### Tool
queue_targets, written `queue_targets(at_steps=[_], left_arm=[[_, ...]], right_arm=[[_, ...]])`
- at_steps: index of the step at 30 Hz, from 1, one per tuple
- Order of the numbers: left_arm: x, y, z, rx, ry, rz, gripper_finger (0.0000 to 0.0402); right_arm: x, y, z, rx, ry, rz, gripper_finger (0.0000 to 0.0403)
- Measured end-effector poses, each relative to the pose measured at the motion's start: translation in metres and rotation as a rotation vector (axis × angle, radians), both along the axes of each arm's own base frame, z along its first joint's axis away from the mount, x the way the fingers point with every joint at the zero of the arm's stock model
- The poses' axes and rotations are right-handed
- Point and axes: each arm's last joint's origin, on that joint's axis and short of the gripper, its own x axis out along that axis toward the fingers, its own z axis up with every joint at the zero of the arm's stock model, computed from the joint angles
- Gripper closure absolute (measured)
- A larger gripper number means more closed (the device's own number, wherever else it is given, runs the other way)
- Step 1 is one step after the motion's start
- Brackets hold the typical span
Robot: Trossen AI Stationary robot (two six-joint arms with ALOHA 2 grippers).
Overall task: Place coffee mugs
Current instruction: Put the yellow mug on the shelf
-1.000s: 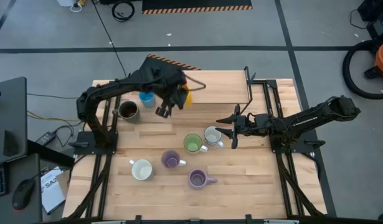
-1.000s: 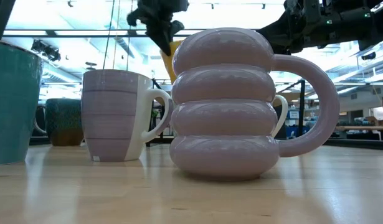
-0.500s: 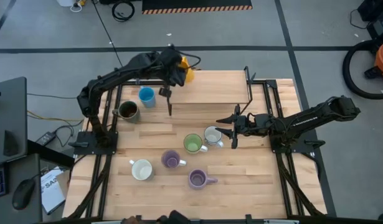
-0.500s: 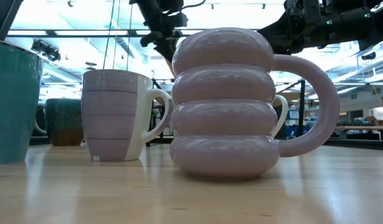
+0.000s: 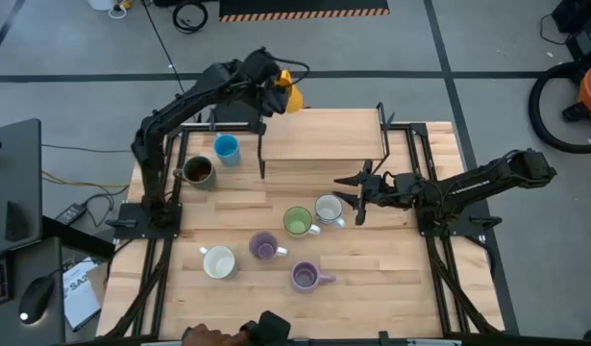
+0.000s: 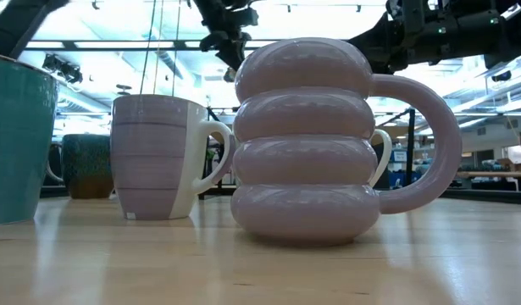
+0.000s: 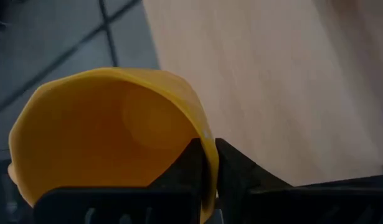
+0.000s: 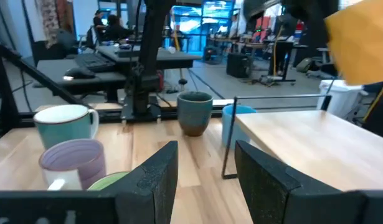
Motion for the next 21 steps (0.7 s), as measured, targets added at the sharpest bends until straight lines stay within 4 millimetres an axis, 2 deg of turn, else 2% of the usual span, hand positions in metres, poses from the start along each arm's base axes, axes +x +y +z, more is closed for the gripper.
queue_targets(at_steps=[5,11,21], left_arm=[[0.001,0.006,-0.006,-0.124,-0.032,0.009,0.0373],[0.001,0.004,-0.025,-0.219,0.097,0.084,0.0373],[0.004,-0.006,-0.032,-0.304,0.147,0.102,0.0373]], right_arm=[[-0.001,0.0,-0.002,-0.004,0.028,-0.001,0.0238],[-0.001,0.0,-0.005,-0.005,0.06,0.003,0.0238],[-0.001,0.002,-0.005,-0.002,0.06,0.033,0.0238]])
